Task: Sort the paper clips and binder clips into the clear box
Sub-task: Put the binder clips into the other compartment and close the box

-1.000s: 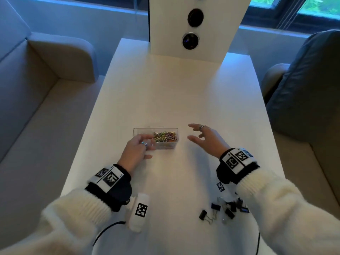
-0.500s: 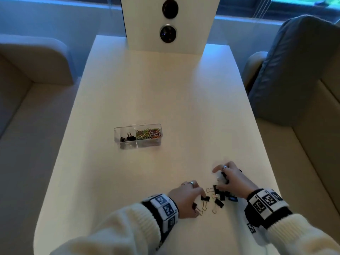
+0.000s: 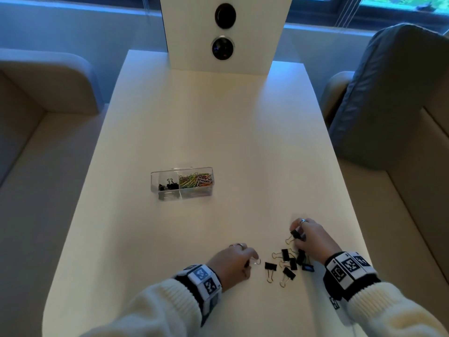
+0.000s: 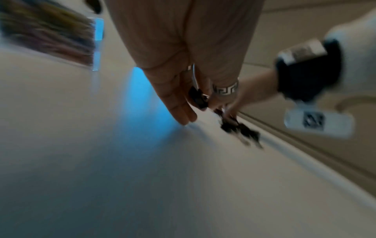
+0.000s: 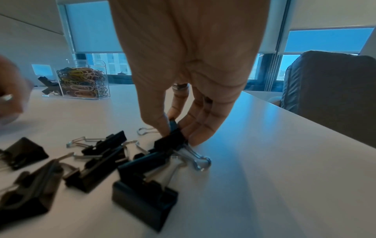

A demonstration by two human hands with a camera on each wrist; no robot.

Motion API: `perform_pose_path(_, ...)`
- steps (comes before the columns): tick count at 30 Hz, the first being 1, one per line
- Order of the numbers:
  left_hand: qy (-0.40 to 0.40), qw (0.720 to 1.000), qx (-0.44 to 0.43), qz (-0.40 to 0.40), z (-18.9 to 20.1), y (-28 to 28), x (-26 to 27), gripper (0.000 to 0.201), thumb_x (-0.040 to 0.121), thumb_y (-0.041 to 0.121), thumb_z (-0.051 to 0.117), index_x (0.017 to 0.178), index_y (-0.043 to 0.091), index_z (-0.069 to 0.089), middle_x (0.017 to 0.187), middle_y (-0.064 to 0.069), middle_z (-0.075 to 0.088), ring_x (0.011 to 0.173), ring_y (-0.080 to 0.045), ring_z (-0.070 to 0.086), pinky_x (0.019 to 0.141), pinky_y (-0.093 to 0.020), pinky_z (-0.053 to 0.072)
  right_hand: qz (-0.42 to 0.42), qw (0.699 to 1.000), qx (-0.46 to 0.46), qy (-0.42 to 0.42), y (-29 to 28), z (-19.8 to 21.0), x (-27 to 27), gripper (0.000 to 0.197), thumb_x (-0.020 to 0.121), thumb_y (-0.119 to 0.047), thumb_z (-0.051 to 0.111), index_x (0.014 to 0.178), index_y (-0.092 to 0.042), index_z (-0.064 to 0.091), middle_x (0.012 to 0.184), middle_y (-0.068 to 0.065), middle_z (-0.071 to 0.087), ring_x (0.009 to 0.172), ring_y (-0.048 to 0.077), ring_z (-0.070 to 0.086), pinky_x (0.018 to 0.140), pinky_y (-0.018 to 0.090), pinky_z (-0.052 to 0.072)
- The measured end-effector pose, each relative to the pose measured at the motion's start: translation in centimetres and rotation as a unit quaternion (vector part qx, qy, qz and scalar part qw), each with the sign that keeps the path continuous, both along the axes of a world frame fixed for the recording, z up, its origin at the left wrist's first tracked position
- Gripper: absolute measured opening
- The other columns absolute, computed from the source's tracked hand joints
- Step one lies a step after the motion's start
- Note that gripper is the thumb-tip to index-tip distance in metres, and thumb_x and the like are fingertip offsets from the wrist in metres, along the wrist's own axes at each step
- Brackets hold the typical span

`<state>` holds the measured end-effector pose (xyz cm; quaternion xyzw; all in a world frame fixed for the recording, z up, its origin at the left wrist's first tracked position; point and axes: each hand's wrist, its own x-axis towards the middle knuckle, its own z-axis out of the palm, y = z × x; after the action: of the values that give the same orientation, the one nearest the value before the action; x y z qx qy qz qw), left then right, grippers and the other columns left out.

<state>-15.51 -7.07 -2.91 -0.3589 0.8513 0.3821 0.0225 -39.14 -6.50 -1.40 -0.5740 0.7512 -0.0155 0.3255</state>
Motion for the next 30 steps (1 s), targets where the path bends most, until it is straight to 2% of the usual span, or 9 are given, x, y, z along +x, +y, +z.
perform_pose_path(4, 0.124, 0.951, 0.188, 0.213, 0.1, -1.8, 2.1, 0.025, 0.083, -0.004, 0.052, 0.102, 0.007, 0.065, 0.082, 0.005, 0.051, 0.07, -0.007, 0.059, 0.07, -0.008, 0.046, 0.008, 1.0, -0.005, -0.002, -0.3, 0.3, 0.2, 0.024, 0.078, -0.001, 0.06, 0.081, -0.02, 0.046, 0.093, 0.002, 0.05, 0.079, 0.014, 0.051, 0.072, 0.022, 0.045)
perform_pose_path(6, 0.178, 0.884, 0.322, 0.289, 0.5, -2.4, 2.9, 0.023, 0.084, -0.01, 0.049, 0.095, 0.006, 0.062, 0.076, 0.001, 0.053, 0.061, -0.002, 0.061, 0.067, -0.015, 0.053, 0.007, 1.0, 0.001, -0.009, -0.6, 0.8, 0.8, 0.024, 0.077, 0.0, 0.058, 0.076, -0.02, 0.044, 0.086, 0.004, 0.052, 0.074, 0.017, 0.052, 0.069, 0.026, 0.047)
perform_pose_path(8, 0.231, 0.798, 0.429, 0.354, 1.2, -2.8, 3.3, 0.02, 0.086, -0.011, 0.049, 0.093, 0.004, 0.061, 0.082, -0.005, 0.057, 0.064, -0.008, 0.064, 0.067, -0.019, 0.056, 0.011, 0.999, -0.01, -0.032, -0.9, 1.8, 1.9, 0.023, 0.078, -0.001, 0.058, 0.075, -0.02, 0.045, 0.083, 0.005, 0.055, 0.072, 0.018, 0.053, 0.068, 0.028, 0.048)
perform_pose_path(12, 0.319, 0.62, 0.569, 0.436, 3.0, -3.6, 3.5, 0.021, 0.092, 0.018, 0.049, 0.1, 0.001, 0.06, 0.092, -0.014, 0.063, 0.072, -0.021, 0.067, 0.069, -0.028, 0.056, 0.037, 0.983, -0.075, -0.164, -1.9, 4.7, 5.8, 0.023, 0.078, -0.003, 0.063, 0.078, -0.021, 0.049, 0.078, 0.0, 0.06, 0.067, 0.011, 0.056, 0.062, 0.014, 0.045)
perform_pose_path(15, 0.335, 0.561, 0.622, 0.431, 3.6, -3.7, 3.1, 0.042, 0.093, 0.035, 0.044, 0.107, -0.001, 0.058, 0.096, -0.017, 0.065, 0.075, -0.025, 0.069, 0.071, -0.032, 0.057, 0.092, 0.962, -0.092, -0.24, -2.3, 6.0, 9.2, 0.019, 0.078, -0.008, 0.068, 0.082, -0.021, 0.054, 0.073, -0.007, 0.059, 0.064, 0.001, 0.054, 0.06, 0.009, 0.042)
perform_pose_path(19, 0.35, 0.538, 0.634, 0.432, 3.8, -3.5, 2.9, 0.038, 0.095, 0.031, 0.04, 0.104, -0.001, 0.058, 0.094, -0.018, 0.067, 0.075, -0.028, 0.07, 0.069, -0.033, 0.058, 0.105, 0.955, -0.118, -0.252, -2.8, 6.2, 10.6, 0.01, 0.082, -0.019, 0.066, 0.09, -0.021, 0.062, 0.085, -0.008, 0.065, 0.072, 0.002, 0.058, 0.063, 0.008, 0.042)
perform_pose_path(23, 0.355, 0.54, 0.622, 0.442, 3.6, -3.5, 3.4, 0.032, 0.096, 0.02, 0.037, 0.099, 0.0, 0.06, 0.088, -0.017, 0.07, 0.074, -0.029, 0.071, 0.065, -0.031, 0.059, 0.029, 0.976, -0.141, -0.161, -3.0, 5.5, 7.5, 0.009, 0.086, -0.026, 0.061, 0.093, -0.02, 0.062, 0.089, -0.004, 0.064, 0.075, 0.011, 0.059, 0.066, 0.01, 0.045)
perform_pose_path(26, 0.358, 0.539, 0.616, 0.449, 3.6, -3.5, 4.0, 0.03, 0.097, 0.017, 0.036, 0.098, 0.0, 0.061, 0.086, -0.015, 0.071, 0.073, -0.03, 0.071, 0.066, -0.032, 0.058, 0.053, 0.997, -0.02, -0.061, -2.0, 4.1, 4.2, 0.016, 0.083, -0.027, 0.064, 0.097, -0.024, 0.055, 0.098, -0.002, 0.054, 0.078, 0.01, 0.054, 0.073, 0.017, 0.045)
perform_pose_path(30, 0.356, 0.547, 0.606, 0.455, 3.6, -3.5, 4.4, 0.029, 0.097, 0.015, 0.035, 0.099, 0.0, 0.06, 0.091, -0.015, 0.069, 0.073, -0.029, 0.071, 0.066, -0.031, 0.058, 0.124, 0.983, 0.132, 0.013, -0.2, 2.2, 2.3, 0.037, 0.076, -0.03, 0.071, 0.105, -0.024, 0.05, 0.107, -0.005, 0.042, 0.088, 0.011, 0.052, 0.082, 0.023, 0.047)
